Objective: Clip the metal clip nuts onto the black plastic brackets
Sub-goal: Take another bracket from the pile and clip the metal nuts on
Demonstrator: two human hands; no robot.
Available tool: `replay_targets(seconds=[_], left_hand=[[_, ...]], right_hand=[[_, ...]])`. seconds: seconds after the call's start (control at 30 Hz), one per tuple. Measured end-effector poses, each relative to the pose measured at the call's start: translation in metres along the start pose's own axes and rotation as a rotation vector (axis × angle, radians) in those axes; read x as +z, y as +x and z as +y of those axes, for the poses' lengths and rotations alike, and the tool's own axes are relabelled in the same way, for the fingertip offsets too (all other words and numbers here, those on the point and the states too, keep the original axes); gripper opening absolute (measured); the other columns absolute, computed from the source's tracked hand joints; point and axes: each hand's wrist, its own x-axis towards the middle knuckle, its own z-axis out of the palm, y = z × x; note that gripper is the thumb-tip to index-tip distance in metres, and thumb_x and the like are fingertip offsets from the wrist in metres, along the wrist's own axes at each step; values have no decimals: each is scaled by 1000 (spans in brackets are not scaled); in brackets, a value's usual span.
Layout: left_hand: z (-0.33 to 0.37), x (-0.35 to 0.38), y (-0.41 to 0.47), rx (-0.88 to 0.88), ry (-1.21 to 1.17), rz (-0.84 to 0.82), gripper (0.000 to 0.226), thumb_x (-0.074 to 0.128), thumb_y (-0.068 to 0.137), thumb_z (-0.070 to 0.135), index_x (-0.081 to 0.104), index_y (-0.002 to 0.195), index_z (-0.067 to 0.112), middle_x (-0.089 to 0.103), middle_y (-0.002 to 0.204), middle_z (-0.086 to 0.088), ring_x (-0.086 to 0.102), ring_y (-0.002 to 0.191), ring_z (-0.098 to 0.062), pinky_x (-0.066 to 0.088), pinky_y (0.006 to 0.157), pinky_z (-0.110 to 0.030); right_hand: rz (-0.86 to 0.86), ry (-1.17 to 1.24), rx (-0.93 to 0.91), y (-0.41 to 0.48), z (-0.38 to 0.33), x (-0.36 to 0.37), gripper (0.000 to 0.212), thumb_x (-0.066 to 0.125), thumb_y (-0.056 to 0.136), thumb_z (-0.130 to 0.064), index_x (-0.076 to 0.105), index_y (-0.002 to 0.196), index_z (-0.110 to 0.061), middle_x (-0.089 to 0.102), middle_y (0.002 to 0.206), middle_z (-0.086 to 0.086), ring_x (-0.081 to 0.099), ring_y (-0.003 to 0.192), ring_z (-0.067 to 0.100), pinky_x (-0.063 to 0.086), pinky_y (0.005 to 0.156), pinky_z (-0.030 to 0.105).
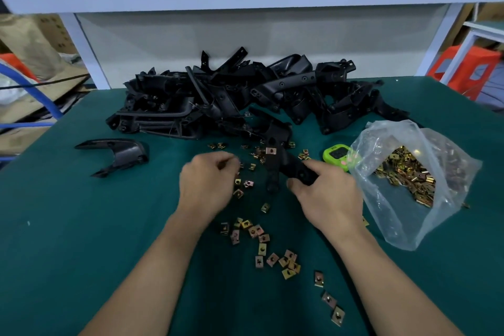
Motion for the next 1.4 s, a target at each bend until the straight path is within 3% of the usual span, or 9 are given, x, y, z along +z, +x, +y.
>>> replay_targets(seconds=[0.1, 0.2, 0.27, 0.43, 0.6, 0.87, 1.07, 1.17, 1.4], left_hand=[[-12, -17, 5, 6, -17, -236, 15, 75, 86, 32, 80, 83, 46, 73, 77, 26, 66, 77, 7, 42, 60, -5], [-6, -13, -2, 111, 80, -535, 19, 82, 79, 36, 76, 80, 54, 71, 78, 29, 64, 73, 9, 42, 57, -4], [1, -6, -7, 160, 135, -582, 25, 88, 70, 40, 71, 73, 59, 67, 80, 33, 63, 75, 10, 43, 56, -5], [6, 5, -13, 192, 112, -558, 19, 91, 69, 36, 79, 81, 45, 69, 87, 22, 63, 83, 5, 50, 72, -12], [3, 10, -17, 185, 27, -349, 25, 89, 75, 24, 72, 69, 41, 70, 72, 19, 63, 73, 9, 45, 59, -5], [0, 9, -13, -63, -371, -140, 23, 86, 80, 13, 77, 83, 34, 78, 80, 16, 74, 74, 0, 54, 67, -12], [-6, 4, -7, -37, -355, 38, 41, 71, 88, -2, 75, 88, 39, 77, 89, 24, 71, 89, 7, 53, 83, -15], [-10, -4, -2, -48, -323, 86, 45, 68, 89, -5, 73, 88, 40, 75, 89, 28, 70, 89, 10, 51, 77, -6], [-8, -9, -1, -74, -206, 49, 35, 80, 82, 2, 75, 83, 36, 75, 75, 22, 69, 74, 10, 52, 69, -4]], right_hand=[[1, 1, -3, 3, 2, 0, 16, 75, 82, -46, 71, 92, -36, 60, 60, -17, 58, 59, 6, 42, 51, 25], [-12, -20, -9, 3, 2, 1, 18, 74, 81, -47, 71, 92, -34, 60, 62, -17, 58, 62, 6, 44, 53, 26], [-14, -17, -7, 3, 2, 1, 19, 75, 80, -48, 72, 93, -34, 61, 63, -18, 59, 64, 8, 47, 55, 28], [-15, 6, -6, 3, 3, 1, 23, 77, 79, -47, 73, 98, -33, 58, 64, -22, 60, 68, 14, 52, 62, 31], [-14, 68, 23, 5, 4, 0, 16, 76, 80, -47, 72, 94, -41, 66, 69, -19, 63, 69, 7, 52, 59, 29], [-18, 82, 23, 4, 3, -2, 15, 76, 80, -46, 72, 92, -37, 66, 67, -17, 59, 63, 1, 47, 53, 26], [-22, 96, 26, 5, 4, -2, 15, 75, 80, -47, 72, 91, -38, 66, 66, -17, 60, 61, 2, 50, 53, 28], [-22, 104, 31, 5, 4, -2, 15, 76, 80, -47, 72, 92, -39, 66, 67, -17, 60, 61, 2, 50, 53, 27], [-13, 138, 39, 6, 6, -1, 17, 77, 80, -48, 73, 94, -40, 67, 69, -17, 62, 64, 3, 46, 51, 26]])
